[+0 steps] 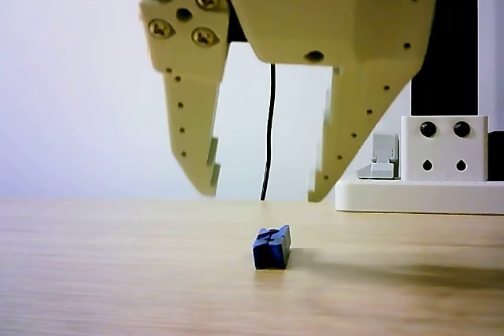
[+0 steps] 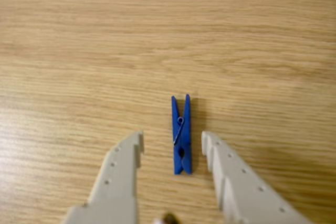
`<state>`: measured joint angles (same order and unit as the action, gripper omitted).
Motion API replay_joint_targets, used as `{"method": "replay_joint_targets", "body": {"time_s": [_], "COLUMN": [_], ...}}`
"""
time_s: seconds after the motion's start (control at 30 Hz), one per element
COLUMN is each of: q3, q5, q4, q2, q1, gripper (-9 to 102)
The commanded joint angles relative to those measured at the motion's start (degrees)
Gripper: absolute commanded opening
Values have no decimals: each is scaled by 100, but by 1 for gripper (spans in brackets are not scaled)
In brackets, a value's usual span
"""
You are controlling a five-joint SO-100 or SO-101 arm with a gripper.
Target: Grasp a peg and put it in the crate.
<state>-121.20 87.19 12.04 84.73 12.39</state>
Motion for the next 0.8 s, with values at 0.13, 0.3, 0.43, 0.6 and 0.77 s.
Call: {"method": "replay_joint_targets", "body": {"time_s": [0.13, 0.3, 0.43, 0.6, 0.77], "q3": [624, 633, 633, 554, 536], "q5": [-97, -26, -26, -26, -26], "q4": [-158, -158, -158, -149, -149], "q2": [-88, -255, -264, -299, -448], "q1": [44, 44, 18, 18, -18], "gripper": [19, 18, 18, 18, 18]}}
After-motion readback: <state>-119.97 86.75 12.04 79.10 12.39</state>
